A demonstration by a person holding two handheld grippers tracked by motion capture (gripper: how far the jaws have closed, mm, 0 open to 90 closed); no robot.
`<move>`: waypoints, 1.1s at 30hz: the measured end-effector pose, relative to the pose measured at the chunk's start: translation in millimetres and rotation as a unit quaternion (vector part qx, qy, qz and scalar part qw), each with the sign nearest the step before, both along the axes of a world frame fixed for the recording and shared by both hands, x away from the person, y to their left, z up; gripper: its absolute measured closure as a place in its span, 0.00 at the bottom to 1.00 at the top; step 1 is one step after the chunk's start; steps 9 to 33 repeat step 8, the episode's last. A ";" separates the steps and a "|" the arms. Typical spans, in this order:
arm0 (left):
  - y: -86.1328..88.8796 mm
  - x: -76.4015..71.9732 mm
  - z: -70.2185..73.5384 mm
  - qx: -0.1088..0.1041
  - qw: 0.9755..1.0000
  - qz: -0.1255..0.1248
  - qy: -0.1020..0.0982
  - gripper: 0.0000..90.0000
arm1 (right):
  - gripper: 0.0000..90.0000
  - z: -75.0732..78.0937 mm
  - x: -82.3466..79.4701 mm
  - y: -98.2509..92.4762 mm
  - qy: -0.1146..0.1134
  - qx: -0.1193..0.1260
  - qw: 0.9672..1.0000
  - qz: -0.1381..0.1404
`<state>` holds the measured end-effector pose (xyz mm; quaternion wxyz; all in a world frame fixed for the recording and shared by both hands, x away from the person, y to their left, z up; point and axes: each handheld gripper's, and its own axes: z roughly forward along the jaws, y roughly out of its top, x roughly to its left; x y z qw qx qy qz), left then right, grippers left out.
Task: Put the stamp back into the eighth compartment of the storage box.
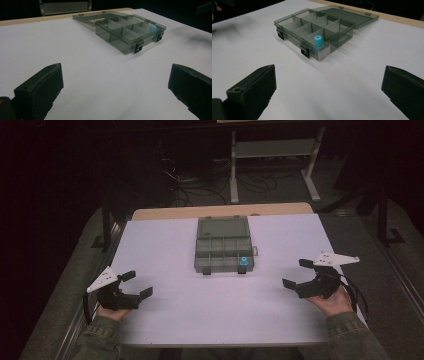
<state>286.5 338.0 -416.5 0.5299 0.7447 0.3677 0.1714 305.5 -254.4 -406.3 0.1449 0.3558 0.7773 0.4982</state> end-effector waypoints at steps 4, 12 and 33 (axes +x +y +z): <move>-0.1 0.0 0.0 -0.001 1.000 0.000 0.000 0.00 | 0.00 -3.6 -6.1 -5.2 -0.011 0.007 1.000 -0.007; -0.2 0.1 0.1 -0.001 1.000 0.001 -0.001 0.00 | 0.00 -7.6 -9.4 -8.4 -0.013 0.010 1.000 -0.009; -0.2 0.1 0.1 -0.001 1.000 0.001 -0.001 0.00 | 0.00 -7.6 -9.4 -8.4 -0.013 0.010 1.000 -0.009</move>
